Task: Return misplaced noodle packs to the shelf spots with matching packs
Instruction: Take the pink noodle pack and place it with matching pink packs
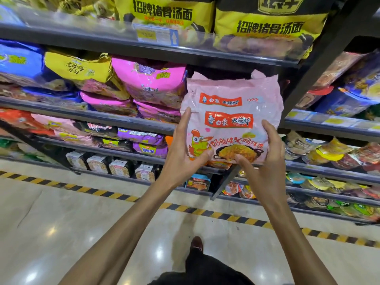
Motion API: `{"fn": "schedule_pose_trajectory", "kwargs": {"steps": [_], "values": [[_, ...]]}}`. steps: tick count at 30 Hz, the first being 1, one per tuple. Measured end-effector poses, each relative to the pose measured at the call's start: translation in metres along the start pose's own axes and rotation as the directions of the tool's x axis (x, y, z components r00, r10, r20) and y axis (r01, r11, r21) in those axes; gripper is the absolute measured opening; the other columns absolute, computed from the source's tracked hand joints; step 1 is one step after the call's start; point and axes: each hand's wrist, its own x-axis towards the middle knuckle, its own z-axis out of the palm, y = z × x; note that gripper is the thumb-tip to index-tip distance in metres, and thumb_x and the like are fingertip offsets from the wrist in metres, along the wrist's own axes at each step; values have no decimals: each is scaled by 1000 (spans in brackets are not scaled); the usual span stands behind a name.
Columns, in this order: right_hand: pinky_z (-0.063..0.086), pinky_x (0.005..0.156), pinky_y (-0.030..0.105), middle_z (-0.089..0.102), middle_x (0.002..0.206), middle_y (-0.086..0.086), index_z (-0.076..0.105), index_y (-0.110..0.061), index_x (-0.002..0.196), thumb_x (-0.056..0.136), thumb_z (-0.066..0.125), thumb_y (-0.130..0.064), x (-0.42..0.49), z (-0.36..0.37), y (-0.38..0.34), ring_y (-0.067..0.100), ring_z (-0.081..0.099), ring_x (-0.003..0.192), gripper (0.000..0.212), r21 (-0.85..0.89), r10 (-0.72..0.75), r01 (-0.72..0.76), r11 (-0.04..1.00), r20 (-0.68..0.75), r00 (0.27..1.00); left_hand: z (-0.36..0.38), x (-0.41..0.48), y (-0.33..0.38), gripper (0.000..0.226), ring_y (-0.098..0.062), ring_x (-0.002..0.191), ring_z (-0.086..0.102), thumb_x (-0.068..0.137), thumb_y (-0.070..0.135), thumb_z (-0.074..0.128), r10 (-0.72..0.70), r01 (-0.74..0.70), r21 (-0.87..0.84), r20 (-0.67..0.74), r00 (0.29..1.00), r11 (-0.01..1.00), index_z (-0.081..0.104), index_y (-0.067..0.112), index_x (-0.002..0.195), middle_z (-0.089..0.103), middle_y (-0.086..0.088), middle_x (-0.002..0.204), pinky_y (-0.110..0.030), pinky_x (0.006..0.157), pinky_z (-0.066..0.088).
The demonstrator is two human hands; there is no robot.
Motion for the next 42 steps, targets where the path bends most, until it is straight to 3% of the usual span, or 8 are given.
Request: {"fn": "schedule_pose_trajectory", "kwargs": {"steps": [5, 8, 14, 21, 28, 33, 39, 42], "values": [[48, 74, 3, 34, 137, -8, 27, -48, 144, 84, 77, -7, -36, 2, -35, -22, 45, 114, 88, 47, 14, -15, 999, 17, 1000, -25, -39, 12, 99, -11, 150, 31, 89, 25, 78, -13, 10, -79, -36, 999, 997, 11, 32, 161, 12, 30, 162, -46, 110, 47], [49, 74, 5, 33, 127, -25, 24, -52, 146, 86, 76, -9, -63, 4, -53, -16, 49, 112, 90, 32, 10, -12, 999, 37, 999, -42, -67, 19, 98, -17, 150, 33, 89, 29, 77, -7, 3, -85, -47, 999, 996, 11, 33, 161, 14, 26, 164, -49, 108, 49], [50, 90, 14, 34, 127, -32, 25, -44, 152, 88, 75, -12, -110, 18, -83, -2, 47, 126, 87, 42, -31, 28, 999, 74, 997, -74, -123, 40, 94, -7, 144, 42, 89, 36, 74, -42, 32, -79, -125, 991, 996, 12, 37, 160, 17, 30, 160, -40, 101, 56], [39, 85, -2, 30, 126, -36, 20, -59, 145, 86, 77, -15, -147, 59, -135, -15, 37, 125, 93, 71, -81, 66, 995, 244, 966, -138, -199, 54, 93, -5, 136, 51, 89, 23, 76, -97, 75, -82, -311, 945, 994, 15, 39, 157, 24, 23, 159, -27, 90, 59], [40, 95, 5, 24, 129, -41, 23, -51, 149, 84, 78, -12, -179, 134, -191, -21, 32, 125, 94, 187, -261, 194, 963, 470, 843, -215, -283, 60, 94, 2, 130, 55, 86, 20, 79, -134, 162, -4, -584, 800, 987, 18, 48, 151, 26, 38, 155, -24, 90, 58], [53, 92, 45, 25, 128, -45, 23, -54, 149, 82, 79, -16, -200, 191, -235, 3, 44, 130, 96, 285, -335, 197, 938, 600, 727, -269, -328, 60, 95, -10, 136, 53, 87, 14, 80, -120, 231, 59, -717, 686, 971, 19, 37, 156, 26, 19, 163, -38, 94, 60], [53, 94, 40, 32, 147, -18, 25, -45, 152, 82, 78, -12, -209, 248, -273, -1, 34, 138, 93, 394, -429, 207, 896, 642, 635, -323, -357, 56, 95, -9, 133, 55, 86, 21, 81, -112, 309, 94, -800, 590, 946, 21, 35, 157, 32, 15, 161, -42, 97, 58], [48, 102, 40, 32, 144, -24, 26, -45, 152, 82, 77, -11, -204, 275, -288, -2, 31, 140, 93, 433, -461, 200, 879, 662, 591, -346, -358, 51, 95, -5, 132, 55, 84, 29, 81, -95, 340, 123, -824, 559, 932, 21, 33, 158, 31, 19, 159, -42, 95, 59]]}}
